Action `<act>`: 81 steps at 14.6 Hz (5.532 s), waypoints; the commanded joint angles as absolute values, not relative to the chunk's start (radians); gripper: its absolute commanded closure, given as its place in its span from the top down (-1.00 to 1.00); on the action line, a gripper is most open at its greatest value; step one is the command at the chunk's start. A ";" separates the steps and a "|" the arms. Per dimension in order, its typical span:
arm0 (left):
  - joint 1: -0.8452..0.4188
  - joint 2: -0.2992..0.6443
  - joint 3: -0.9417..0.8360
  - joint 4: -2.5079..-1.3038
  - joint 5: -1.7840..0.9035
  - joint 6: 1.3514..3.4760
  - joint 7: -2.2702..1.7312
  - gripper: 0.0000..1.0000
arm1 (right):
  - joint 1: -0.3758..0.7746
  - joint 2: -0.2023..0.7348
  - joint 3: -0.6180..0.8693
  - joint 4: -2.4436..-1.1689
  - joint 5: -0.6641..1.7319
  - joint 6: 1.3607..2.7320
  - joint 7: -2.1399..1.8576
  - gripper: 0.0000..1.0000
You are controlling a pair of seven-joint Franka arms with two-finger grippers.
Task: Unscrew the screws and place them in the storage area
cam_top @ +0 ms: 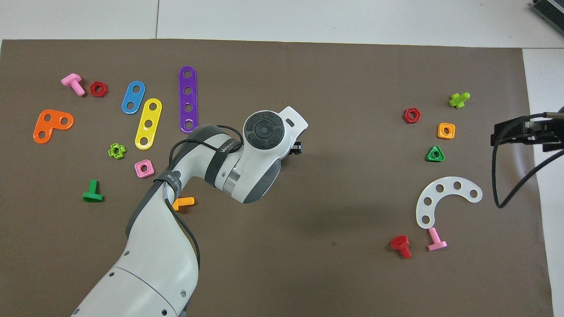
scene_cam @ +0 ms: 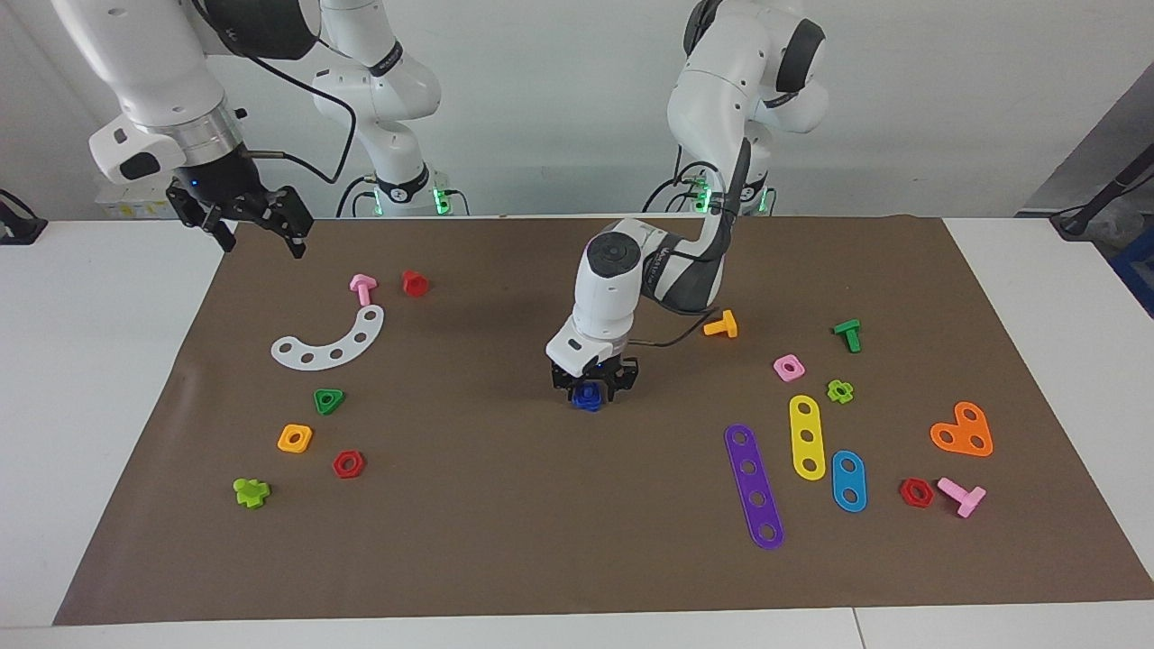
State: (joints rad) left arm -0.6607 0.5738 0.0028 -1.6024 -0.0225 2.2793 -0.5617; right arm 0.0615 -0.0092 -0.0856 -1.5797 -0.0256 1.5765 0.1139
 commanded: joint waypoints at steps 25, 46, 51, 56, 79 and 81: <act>-0.664 0.618 0.024 -1.373 -0.035 2.014 -0.578 -0.27 | 0.057 -0.026 -0.080 -1.597 -0.023 1.582 0.094 1.00; -0.304 0.408 0.025 -1.807 -0.037 2.052 -0.103 -0.33 | 0.057 -0.025 -0.080 -1.597 -0.023 1.582 0.094 1.00; -0.304 0.400 0.023 -1.793 -0.038 2.057 -0.097 0.85 | 0.057 -0.026 -0.080 -1.597 -0.023 1.582 0.094 1.00; -0.293 0.377 0.023 -1.766 -0.040 2.046 -0.098 1.00 | 0.086 -0.028 -0.075 -1.629 -0.002 1.662 0.103 1.00; -0.063 0.129 0.021 -1.509 -0.011 1.631 0.071 1.00 | 0.669 0.574 -0.074 -1.577 -0.087 2.301 0.667 0.16; -0.064 0.126 0.023 -1.513 -0.009 1.644 0.072 1.00 | 0.672 0.574 -0.072 -1.577 -0.084 2.309 0.670 0.13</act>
